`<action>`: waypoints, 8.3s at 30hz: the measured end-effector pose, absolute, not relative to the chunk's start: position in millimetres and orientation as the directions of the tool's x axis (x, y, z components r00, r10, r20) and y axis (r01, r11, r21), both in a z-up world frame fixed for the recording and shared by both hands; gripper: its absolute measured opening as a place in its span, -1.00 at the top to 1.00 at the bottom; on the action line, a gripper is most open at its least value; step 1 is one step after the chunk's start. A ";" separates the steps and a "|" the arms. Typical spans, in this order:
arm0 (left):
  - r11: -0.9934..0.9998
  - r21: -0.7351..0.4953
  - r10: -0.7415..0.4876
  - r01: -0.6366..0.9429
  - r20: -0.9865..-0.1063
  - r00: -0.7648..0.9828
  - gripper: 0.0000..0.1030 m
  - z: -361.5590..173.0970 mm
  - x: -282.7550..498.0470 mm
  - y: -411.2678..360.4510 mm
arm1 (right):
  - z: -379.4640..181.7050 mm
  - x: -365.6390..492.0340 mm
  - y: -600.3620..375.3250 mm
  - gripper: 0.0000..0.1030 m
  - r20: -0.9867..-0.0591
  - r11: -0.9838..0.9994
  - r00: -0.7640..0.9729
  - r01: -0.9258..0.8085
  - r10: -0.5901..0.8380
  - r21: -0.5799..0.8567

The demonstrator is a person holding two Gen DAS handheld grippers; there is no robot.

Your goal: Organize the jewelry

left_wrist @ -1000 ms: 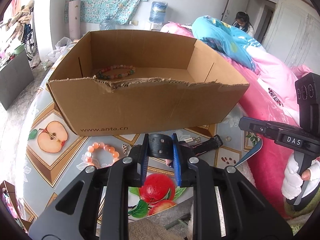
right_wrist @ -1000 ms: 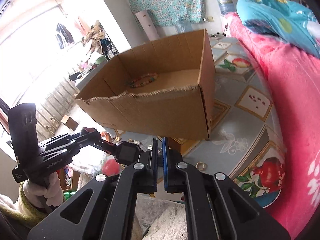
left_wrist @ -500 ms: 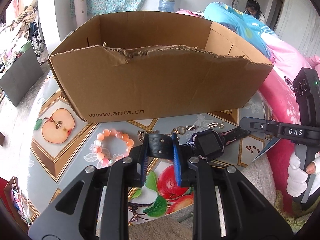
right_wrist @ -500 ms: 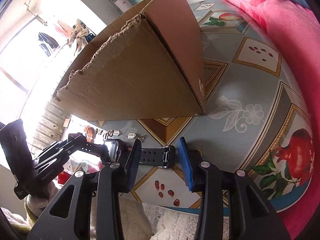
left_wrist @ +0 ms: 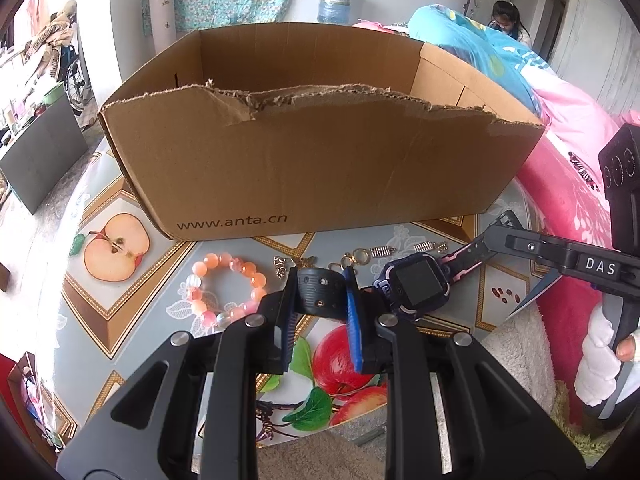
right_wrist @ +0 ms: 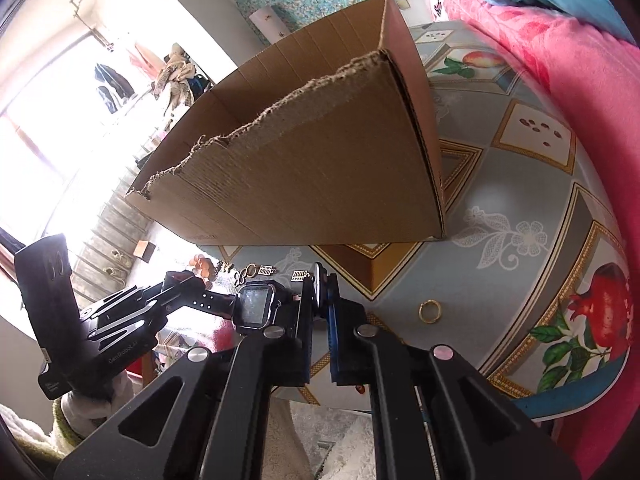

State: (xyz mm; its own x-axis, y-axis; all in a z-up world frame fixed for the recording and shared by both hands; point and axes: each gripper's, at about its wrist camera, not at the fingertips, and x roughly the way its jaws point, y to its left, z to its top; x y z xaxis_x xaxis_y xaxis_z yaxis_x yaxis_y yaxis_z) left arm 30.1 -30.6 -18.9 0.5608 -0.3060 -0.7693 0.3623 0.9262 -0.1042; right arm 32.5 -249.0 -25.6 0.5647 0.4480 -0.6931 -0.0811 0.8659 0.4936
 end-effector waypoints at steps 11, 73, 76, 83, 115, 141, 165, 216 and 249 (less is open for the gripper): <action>0.890 -0.154 -0.411 0.430 -0.679 0.608 0.61 35.2 12.0 -21.5 | 47.9 17.4 -245.8 0.88 -0.637 0.900 0.643 -0.220 0.424 0.377; 0.899 -0.202 -0.433 0.390 -0.553 0.712 -0.36 116.5 91.8 36.2 | 150.0 105.6 -262.7 -0.41 -0.519 0.927 0.769 -0.320 0.373 0.193; 0.923 -0.197 -0.383 0.332 -0.562 0.733 -0.51 99.9 66.1 53.6 | 137.3 65.9 -255.8 -0.50 -0.502 0.924 0.776 -0.332 0.382 0.190; 0.972 -0.125 -0.225 0.197 -0.727 0.649 -0.57 26.0 39.5 66.3 | 63.7 13.3 -243.8 -0.64 -0.656 0.945 0.680 -0.239 0.327 0.223; 0.982 0.014 -0.105 0.191 -0.792 0.601 -0.86 -49.9 20.5 24.6 | -38.6 57.9 -220.3 -0.88 -0.845 0.996 0.527 -0.057 0.090 0.071; 0.984 0.011 -0.106 0.180 -0.772 0.626 -0.86 -51.5 15.7 26.0 | -0.7 26.8 -229.9 -0.88 -0.709 0.989 0.692 -0.141 0.134 0.050; 0.981 0.010 -0.113 0.195 -0.784 0.610 -0.86 -50.9 30.1 28.5 | 26.9 -7.0 -204.4 -0.88 -0.578 0.963 0.773 -0.250 0.260 0.099; 0.930 -0.231 -0.356 0.287 -0.761 0.542 0.28 -42.6 36.2 2.3 | 8.0 -12.8 -217.4 -0.47 -0.615 0.983 0.767 -0.162 0.182 0.089; 0.942 0.004 -0.213 0.335 -0.767 0.606 0.05 -27.1 6.1 -12.7 | -23.7 -11.4 -236.7 -0.25 -0.713 0.984 0.678 -0.099 0.177 0.151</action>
